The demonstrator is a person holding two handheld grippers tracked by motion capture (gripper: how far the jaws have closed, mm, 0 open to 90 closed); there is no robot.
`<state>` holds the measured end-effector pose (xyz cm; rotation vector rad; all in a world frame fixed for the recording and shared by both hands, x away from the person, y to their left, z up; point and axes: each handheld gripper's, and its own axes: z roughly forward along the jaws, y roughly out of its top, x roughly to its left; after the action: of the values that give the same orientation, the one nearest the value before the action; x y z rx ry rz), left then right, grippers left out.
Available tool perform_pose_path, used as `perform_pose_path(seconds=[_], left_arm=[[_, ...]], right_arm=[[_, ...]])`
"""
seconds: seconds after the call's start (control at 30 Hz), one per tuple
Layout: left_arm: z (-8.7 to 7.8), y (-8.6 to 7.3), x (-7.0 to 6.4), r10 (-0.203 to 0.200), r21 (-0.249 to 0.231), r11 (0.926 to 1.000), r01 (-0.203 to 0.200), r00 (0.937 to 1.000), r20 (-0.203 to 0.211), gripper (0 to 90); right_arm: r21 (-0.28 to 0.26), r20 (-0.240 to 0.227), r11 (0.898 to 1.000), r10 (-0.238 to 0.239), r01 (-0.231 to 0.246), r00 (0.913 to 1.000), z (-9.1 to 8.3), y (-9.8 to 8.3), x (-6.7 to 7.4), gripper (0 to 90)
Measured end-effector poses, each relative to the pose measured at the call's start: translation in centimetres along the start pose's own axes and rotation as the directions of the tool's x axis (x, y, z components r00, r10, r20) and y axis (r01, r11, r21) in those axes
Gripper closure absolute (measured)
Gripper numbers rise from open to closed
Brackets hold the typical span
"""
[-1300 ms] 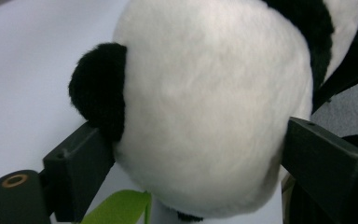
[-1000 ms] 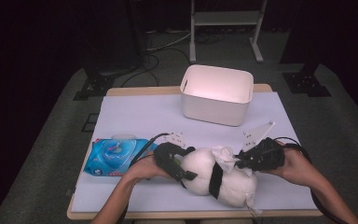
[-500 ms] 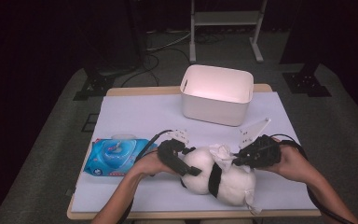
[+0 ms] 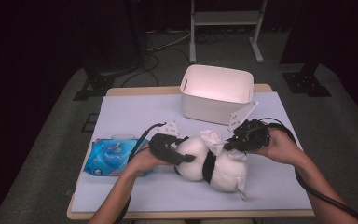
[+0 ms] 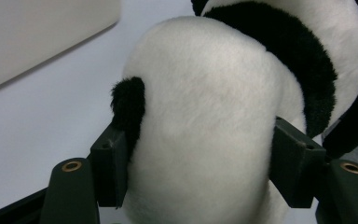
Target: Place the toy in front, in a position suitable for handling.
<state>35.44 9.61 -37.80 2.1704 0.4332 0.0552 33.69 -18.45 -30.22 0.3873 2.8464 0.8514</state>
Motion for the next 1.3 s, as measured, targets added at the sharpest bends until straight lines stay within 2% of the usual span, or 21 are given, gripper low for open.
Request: perform_pose_path(seconds=[0.1,0.23,0.5,0.6,0.67,0.83,0.87,0.9,0.93,0.97,1.03,1.1,1.17,1.2,1.23,1.3], left_arm=[[-0.2,-0.1,0.0,-0.001,0.002,1.0,0.001,1.0,-0.007,32.0],[-0.3,-0.6,-0.4,-0.007,0.007,1.0,0.007,1.0,0.0,31.0],[-0.4,-1.1,-1.3,-0.002,0.058,0.9983,0.001,0.9997,0.024,23.1],[-0.5,-1.3,-1.2,-0.008,0.065,0.9979,0.006,0.9992,0.039,19.0],[-0.6,-0.9,-0.8,-0.035,0.071,0.997,0.031,0.9978,0.056,11.9],[-0.3,-0.4,-0.3,-0.044,0.084,0.9958,0.038,0.9969,0.065,3.8],[0.0,-0.2,-0.2,-0.046,0.086,0.9955,0.039,0.9949,0.089,2.5],[0.0,-0.2,-0.2,-0.046,0.086,0.9955,0.039,0.9949,0.089,2.5],[0.5,0.0,-0.2,-0.042,0.093,0.9952,0.031,0.9923,0.117,2.4],[0.7,0.1,-0.3,-0.038,0.095,0.9951,0.026,0.9913,0.126,2.4],[1.0,0.2,-0.4,-0.034,0.1,0.9947,0.021,0.9912,0.128,2.4],[1.3,0.3,-0.5,-0.025,0.1,0.9949,0.013,0.992,0.124,6.8],[1.2,0.3,-0.4,-0.014,0.093,0.9957,0.004,0.9931,0.116,15.1],[0.9,0.3,-0.5,-0.003,0.075,0.9971,-0.004,0.9956,0.094,19.7],[0.9,0.3,-0.5,-0.003,0.075,0.9971,-0.004,0.9956,0.094,23.0],[0.5,0.4,-0.4,0.005,0.047,0.9989,-0.008,0.9981,0.061,27.7]], right_arm=[[0.01,0.007,1.0,0.003,-0.003,1.0,-0.2,-0.1,-0.1,85.5],[0.011,-0.004,1.0,0.018,-0.018,0.9998,-0.8,-1.1,0.2,85.6],[0.001,-0.04,1.0,0.019,-0.019,0.999,-0.3,-2.0,1.2,85.6],[-0.006,-0.046,1.0,0.009,-0.01,0.9989,-0.1,-2.1,1.6,85.6],[-0.002,-0.053,1.0,-0.004,0.004,0.9986,-0.1,-2.1,1.8,85.6],[0.006,-0.058,1.0,-0.012,0.012,0.9982,0.0,-2.2,2.3,85.7],[0.004,-0.065,1.0,-0.014,0.015,0.9978,0.0,-2.2,2.6,85.7],[0.004,-0.065,1.0,-0.014,0.015,0.9978,0.0,-2.2,2.6,85.7],[0.002,-0.078,1.0,-0.017,0.017,0.9968,0.1,-2.3,2.8,85.7],[0.001,-0.081,1.0,-0.021,0.021,0.9965,0.1,-2.4,2.8,85.7],[0.004,-0.081,1.0,-0.022,0.023,0.9965,0.1,-2.4,2.9,85.6],[0.007,-0.079,1.0,-0.022,0.022,0.9967,0.0,-2.4,2.9,85.6],[0.009,-0.066,1.0,-0.015,0.016,0.9977,-0.1,-2.4,2.7,85.6],[0.004,-0.064,1.0,-0.012,0.012,0.9979,-0.1,-2.4,2.6,85.6],[0.004,-0.064,1.0,-0.012,0.012,0.9979,-0.1,-2.4,2.6,85.6],[-0.001,-0.044,1.0,-0.005,0.005,0.999,-0.2,-2.2,2.1,85.6]])
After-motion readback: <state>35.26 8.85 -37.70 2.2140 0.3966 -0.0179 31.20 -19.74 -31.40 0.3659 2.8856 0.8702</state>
